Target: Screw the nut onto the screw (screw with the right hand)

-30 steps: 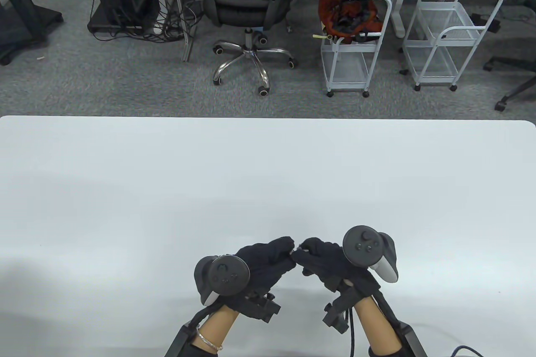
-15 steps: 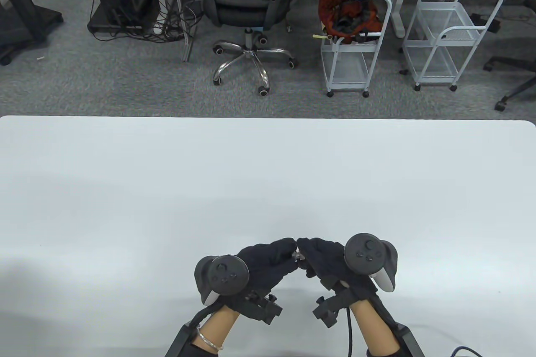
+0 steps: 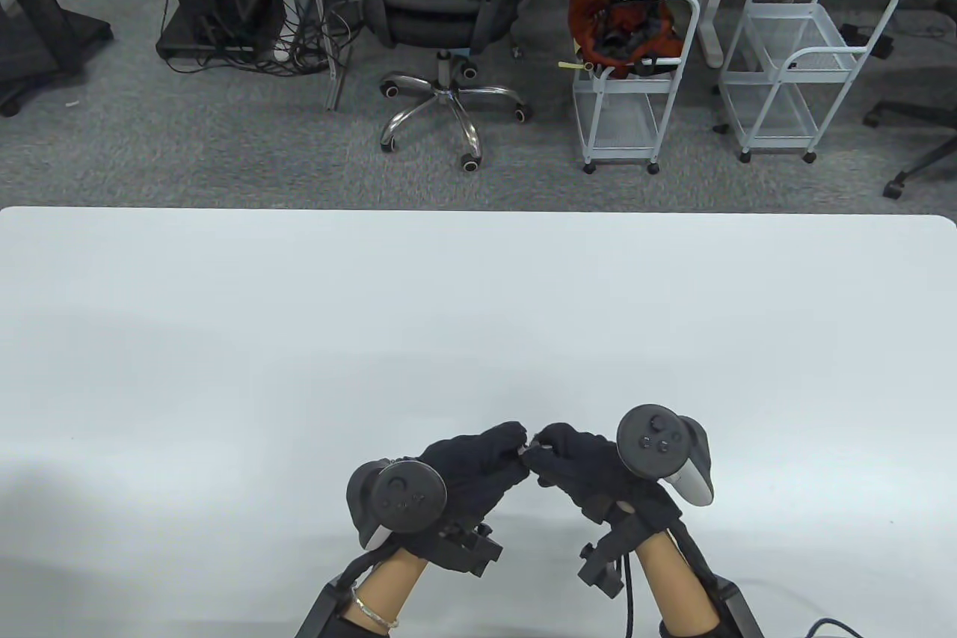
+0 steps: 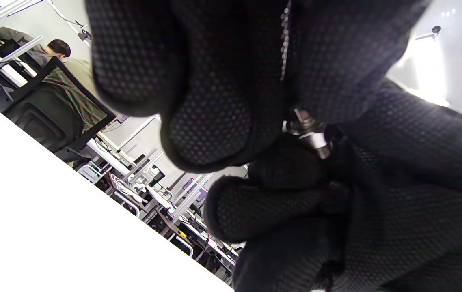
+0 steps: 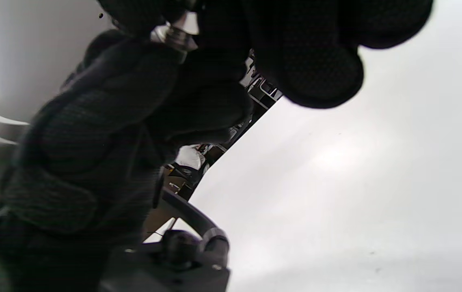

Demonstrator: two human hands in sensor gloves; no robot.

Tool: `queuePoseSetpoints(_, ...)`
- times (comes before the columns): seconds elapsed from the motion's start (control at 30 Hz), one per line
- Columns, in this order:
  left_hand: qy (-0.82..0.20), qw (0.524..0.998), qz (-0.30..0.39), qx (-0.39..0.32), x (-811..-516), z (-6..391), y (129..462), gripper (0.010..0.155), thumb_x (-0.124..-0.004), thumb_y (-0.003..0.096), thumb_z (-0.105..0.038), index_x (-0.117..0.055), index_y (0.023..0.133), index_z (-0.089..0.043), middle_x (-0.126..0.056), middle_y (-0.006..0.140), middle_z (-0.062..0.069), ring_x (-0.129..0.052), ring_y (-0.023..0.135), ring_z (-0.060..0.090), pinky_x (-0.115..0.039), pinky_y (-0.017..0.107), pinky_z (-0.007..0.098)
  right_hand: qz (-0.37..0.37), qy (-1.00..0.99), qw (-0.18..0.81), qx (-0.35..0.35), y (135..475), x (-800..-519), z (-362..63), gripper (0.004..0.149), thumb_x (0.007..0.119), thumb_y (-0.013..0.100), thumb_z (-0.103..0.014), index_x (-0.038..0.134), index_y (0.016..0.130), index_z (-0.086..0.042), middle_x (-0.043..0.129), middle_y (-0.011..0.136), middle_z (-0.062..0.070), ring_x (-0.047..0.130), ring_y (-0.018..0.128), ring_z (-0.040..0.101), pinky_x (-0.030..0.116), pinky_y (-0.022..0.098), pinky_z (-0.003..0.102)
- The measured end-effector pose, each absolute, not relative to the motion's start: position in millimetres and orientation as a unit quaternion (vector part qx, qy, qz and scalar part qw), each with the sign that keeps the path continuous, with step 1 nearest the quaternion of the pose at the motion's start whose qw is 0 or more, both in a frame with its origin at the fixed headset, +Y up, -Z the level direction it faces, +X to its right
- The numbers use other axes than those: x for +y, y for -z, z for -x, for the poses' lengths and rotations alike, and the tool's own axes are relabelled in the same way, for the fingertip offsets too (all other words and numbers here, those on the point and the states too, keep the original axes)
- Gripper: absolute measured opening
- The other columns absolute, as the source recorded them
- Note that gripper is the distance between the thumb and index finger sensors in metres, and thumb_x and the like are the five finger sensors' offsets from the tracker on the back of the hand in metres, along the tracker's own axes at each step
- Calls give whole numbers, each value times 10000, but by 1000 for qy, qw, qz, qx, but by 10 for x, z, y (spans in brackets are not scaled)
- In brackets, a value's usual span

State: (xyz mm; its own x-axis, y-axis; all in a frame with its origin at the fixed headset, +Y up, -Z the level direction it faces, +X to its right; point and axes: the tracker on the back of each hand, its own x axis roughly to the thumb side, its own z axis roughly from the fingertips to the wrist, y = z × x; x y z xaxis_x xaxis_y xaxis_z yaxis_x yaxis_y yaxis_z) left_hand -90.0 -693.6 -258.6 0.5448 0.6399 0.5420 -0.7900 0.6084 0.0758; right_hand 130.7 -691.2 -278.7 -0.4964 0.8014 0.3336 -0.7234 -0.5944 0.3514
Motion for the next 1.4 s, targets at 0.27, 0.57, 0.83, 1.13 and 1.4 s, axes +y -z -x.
queuePoseSetpoints(0.27, -414, 864, -163, -237, -6948, 900, 2591, 453, -887, 386, -426, -937, 762, -178, -1132, 590, -43, -1138, 426, 90, -947, 371, 274, -227, -860, 454, 59, 2777, -6906, -1305, 510, 689, 586, -411, 796, 767, 54, 914, 705, 313, 1006, 480, 384, 753, 407, 560)
queuePoseSetpoints(0.57, -425, 858, -157, -242, -6945, 894, 2594, 448, -893, 379, -420, -940, 760, -189, -1132, 593, -41, -1137, 429, 92, -946, 374, 276, -209, -868, 450, 27, 2766, -6905, -1321, 493, 593, 610, -406, 852, 677, 8, 974, 607, 250, 1036, 378, 324, 785, 357, 522)
queuePoseSetpoints(0.83, -431, 854, -153, -249, -6960, 886, 2593, 450, -893, 375, -425, -942, 756, -190, -1134, 587, -42, -1138, 427, 88, -947, 374, 274, -186, -871, 455, -8, 2750, -6909, -1328, 482, 601, 604, -394, 892, 594, -9, 1017, 500, 210, 1055, 274, 278, 812, 298, 488)
queuePoseSetpoints(1.13, -432, 853, -155, -247, -6952, 897, 2585, 459, -889, 381, -436, -941, 756, -177, -1134, 586, -46, -1138, 424, 87, -948, 371, 271, -201, -868, 455, 13, 2751, -6883, -1334, 479, 636, 600, -406, 850, 675, 16, 980, 589, 242, 1045, 363, 307, 795, 347, 507)
queuePoseSetpoints(1.4, -425, 858, -165, -237, -6938, 910, 2580, 454, -891, 381, -434, -942, 755, -182, -1132, 589, -38, -1137, 423, 93, -947, 369, 274, -243, -846, 461, 115, 2758, -6881, -1324, 499, 663, 609, -376, 695, 852, 60, 822, 806, 332, 952, 594, 406, 711, 473, 574)
